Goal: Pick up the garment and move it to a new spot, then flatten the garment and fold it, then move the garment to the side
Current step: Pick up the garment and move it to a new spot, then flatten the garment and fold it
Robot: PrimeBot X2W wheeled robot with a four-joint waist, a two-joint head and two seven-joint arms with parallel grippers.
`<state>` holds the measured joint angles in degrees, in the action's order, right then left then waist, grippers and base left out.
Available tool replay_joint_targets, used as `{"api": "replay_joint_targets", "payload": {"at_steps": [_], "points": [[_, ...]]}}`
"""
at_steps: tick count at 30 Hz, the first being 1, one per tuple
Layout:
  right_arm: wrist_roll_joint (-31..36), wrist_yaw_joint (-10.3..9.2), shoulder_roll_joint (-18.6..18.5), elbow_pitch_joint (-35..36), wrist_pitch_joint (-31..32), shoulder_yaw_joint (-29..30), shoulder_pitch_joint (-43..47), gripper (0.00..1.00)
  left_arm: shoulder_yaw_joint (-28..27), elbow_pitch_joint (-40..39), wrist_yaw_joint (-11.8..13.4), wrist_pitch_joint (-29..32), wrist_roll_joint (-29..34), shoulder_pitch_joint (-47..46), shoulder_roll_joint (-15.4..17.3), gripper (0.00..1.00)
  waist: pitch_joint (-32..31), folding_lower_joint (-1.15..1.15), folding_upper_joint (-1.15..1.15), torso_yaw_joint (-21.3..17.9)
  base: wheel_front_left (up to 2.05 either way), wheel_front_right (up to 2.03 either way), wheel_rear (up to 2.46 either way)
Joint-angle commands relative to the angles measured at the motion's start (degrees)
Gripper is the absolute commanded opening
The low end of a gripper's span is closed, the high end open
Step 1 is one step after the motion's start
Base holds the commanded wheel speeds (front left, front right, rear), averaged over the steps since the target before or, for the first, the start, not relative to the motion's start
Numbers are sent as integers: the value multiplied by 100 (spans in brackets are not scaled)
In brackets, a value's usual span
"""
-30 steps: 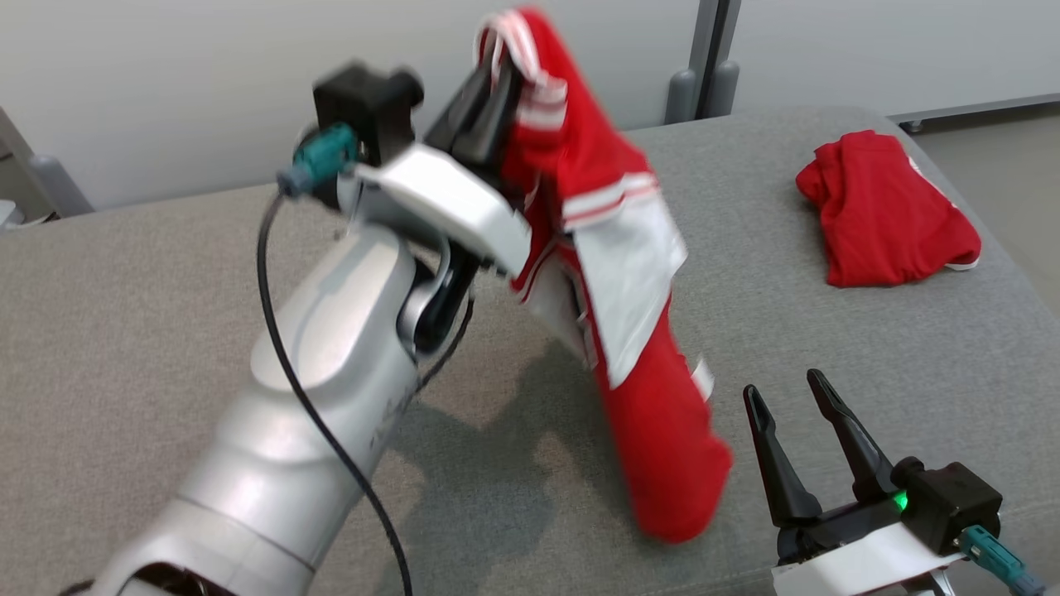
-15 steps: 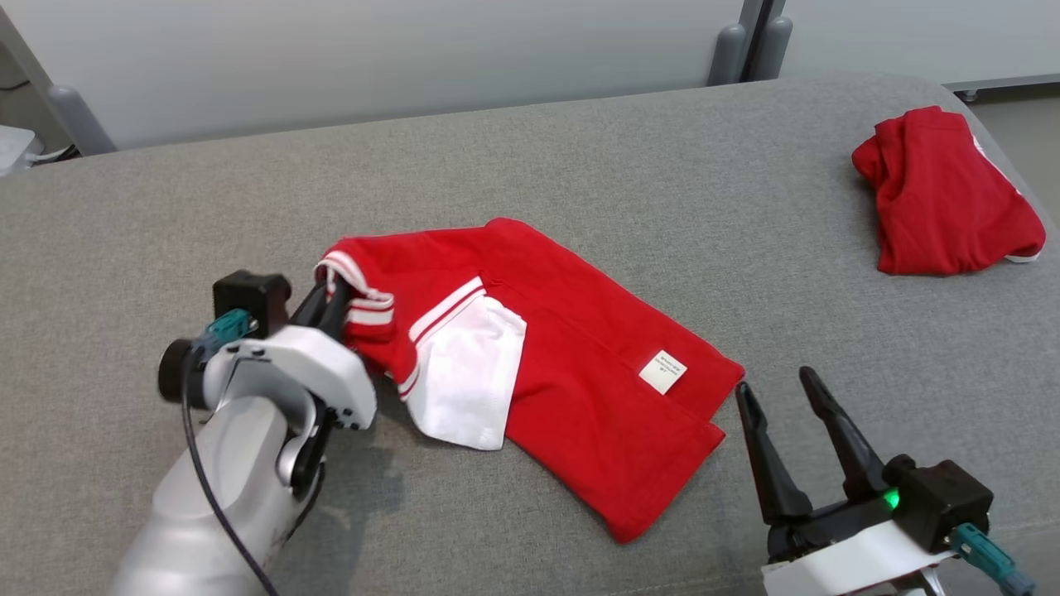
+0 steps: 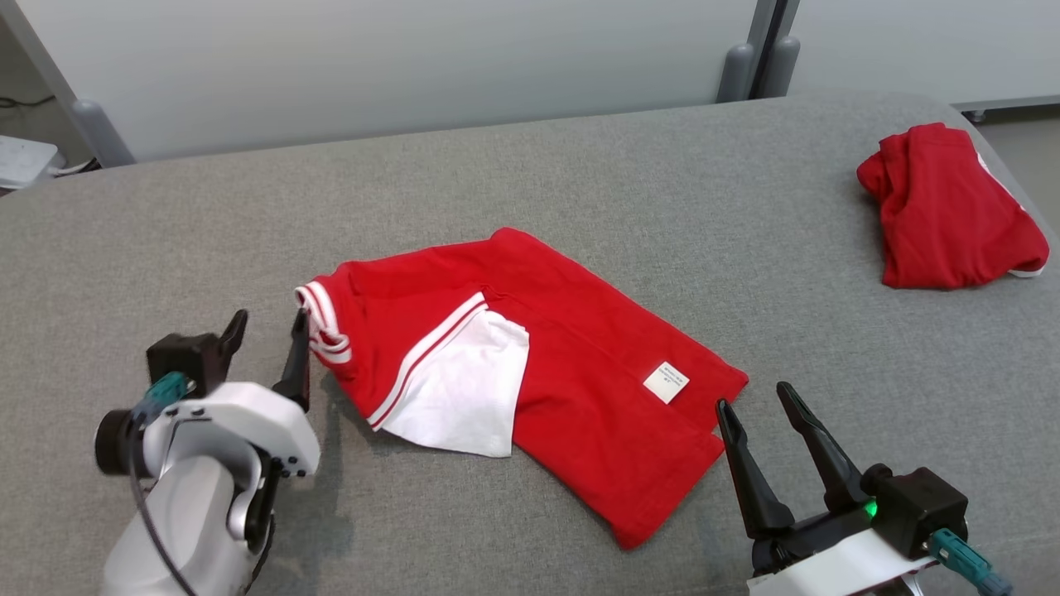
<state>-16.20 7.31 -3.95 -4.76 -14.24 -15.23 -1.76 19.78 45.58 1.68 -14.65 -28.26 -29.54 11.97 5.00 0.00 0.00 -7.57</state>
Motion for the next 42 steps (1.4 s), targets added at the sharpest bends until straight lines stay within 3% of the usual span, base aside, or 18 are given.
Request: {"api": "replay_joint_targets", "payload": {"at_steps": [1, 9, 11, 14, 19, 29, 42], "points": [[-44, 18, -17, 93, -76, -129, -65, 100, -309, -243, 73, -34, 64, 37, 221, 100, -61, 0, 0, 9, 0, 0, 0], [-130, 18, -27, 34, -76, -140, 159, 100, -1421, -1834, 278, -34, 440, 1294, 152, 100, -393, 0, 0, 70, 0, 0, 0], [-143, 18, -27, 54, -76, -93, 233, 100, -1737, -2451, 153, -34, 478, 1684, -34, 100, -438, 0, 0, 100, 0, 0, 0], [-175, 18, -11, 99, -76, 4, 333, 100, -2012, -3380, -232, -35, 718, 2274, -337, 100, -480, 0, 0, 136, 0, 0, 0], [-111, 18, 6, 86, -76, 67, 472, 100, -2094, -4415, -674, -35, 1300, 3035, -737, 100, -538, 0, 0, 199, 0, 0, 0], [21, 18, 8, -177, -76, 154, 690, 100, -1527, -4529, -851, -35, 1957, 3643, -892, 100, -627, 0, 0, 213, 0, 0, 0], [11, 18, 31, -415, -76, 218, 709, 100, -1475, -4446, -889, -35, 2167, 3550, -907, 100, -583, 0, 0, 196, 0, 0, 0]]}}
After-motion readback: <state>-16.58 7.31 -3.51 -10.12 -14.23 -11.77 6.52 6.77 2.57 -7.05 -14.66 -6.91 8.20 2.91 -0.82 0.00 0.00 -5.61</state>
